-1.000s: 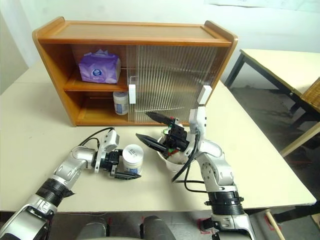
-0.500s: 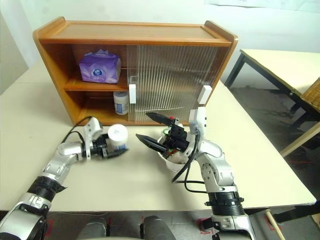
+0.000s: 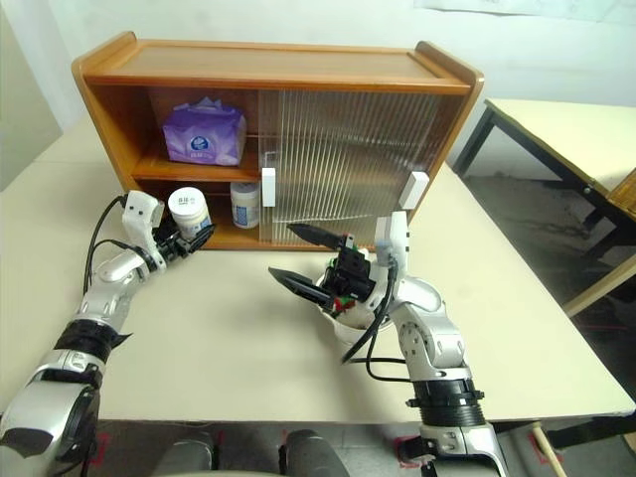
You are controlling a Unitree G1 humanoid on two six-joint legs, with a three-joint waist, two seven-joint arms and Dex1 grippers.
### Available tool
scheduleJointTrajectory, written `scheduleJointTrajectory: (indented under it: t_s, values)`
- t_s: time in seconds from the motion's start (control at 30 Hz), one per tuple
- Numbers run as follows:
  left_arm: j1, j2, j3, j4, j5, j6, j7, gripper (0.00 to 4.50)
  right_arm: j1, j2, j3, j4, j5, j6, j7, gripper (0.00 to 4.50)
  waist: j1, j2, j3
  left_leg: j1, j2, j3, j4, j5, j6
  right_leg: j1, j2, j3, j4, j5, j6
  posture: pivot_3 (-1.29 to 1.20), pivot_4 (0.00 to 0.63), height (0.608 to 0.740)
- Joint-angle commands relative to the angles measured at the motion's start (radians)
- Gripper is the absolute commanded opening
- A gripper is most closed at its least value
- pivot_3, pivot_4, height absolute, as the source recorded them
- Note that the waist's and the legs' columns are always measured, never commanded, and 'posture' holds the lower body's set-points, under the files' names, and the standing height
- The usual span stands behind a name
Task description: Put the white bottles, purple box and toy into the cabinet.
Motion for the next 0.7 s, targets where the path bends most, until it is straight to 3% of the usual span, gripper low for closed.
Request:
scheduleJointTrajectory:
  t_s: [0.03, 0.37, 0.7]
  values:
    - [-0.049, -0.023, 0.0, 0.059, 0.024, -0.004, 0.045, 3.15, -0.003, -0.011, 0.002, 0.004, -0.002, 0.006, 0.004, 4.5, 0.0, 0.0, 0.0, 0.0, 0.0, 0.0, 0.0, 0.0, 0.0, 0.0, 0.0, 0.0, 0.0, 0.0, 0.001, -0.11, 0.0, 0.74]
    - [-0.138, -0.089, 0.003, 0.234, 0.07, -0.032, 0.156, 3.15, -0.006, -0.001, 0.007, 0.006, -0.008, 0.0, -0.002, 4.5, 0.0, 0.0, 0.0, 0.001, 0.0, 0.0, 0.001, 0.0, 0.0, 0.002, 0.0, 0.0, -0.001, -0.001, 0.003, -0.11, 0.0, 0.74]
    - [-0.206, -0.097, 0.017, 0.342, 0.084, -0.035, 0.239, 3.15, -0.009, -0.002, 0.004, 0.007, -0.007, -0.001, -0.002, 4.5, -0.001, 0.0, 0.0, 0.002, -0.001, 0.001, 0.001, 0.001, 0.0, 0.003, 0.0, 0.0, -0.001, -0.002, 0.008, -0.11, 0.0, 0.74]
